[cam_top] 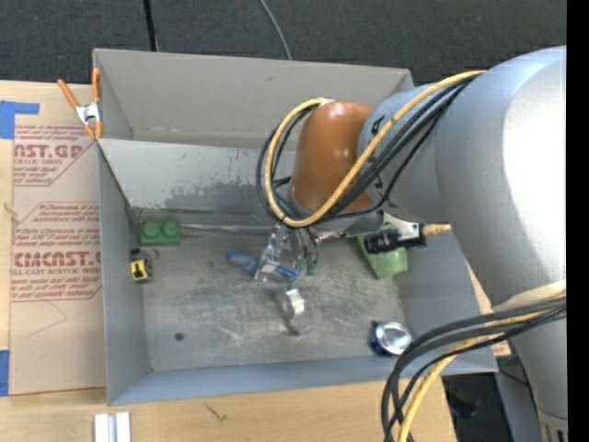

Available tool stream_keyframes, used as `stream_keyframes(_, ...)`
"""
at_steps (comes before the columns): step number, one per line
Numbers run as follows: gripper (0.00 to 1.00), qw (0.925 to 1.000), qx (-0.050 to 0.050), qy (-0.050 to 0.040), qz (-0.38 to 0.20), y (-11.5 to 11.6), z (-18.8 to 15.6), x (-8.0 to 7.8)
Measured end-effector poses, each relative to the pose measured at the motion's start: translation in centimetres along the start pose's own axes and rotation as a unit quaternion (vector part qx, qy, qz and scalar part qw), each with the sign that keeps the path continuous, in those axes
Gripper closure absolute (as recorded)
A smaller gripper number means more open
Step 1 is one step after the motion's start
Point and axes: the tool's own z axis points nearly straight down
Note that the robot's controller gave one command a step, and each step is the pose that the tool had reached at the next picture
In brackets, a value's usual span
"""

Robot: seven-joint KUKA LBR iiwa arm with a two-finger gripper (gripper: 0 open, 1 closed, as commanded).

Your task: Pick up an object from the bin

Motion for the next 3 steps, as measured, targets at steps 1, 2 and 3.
stream_keyframes(1,1.0,1.0,0.0,0.0003,0.0,0.1,-1.7,0.0)
stream_keyframes(2,1.0,1.0,0.0,0.001,0.0,0.2,-1.9,0.0)
stream_keyframes(3,1.0,1.0,-0.001,-0.0028,-0.001,0.3,-9.6,-0.2)
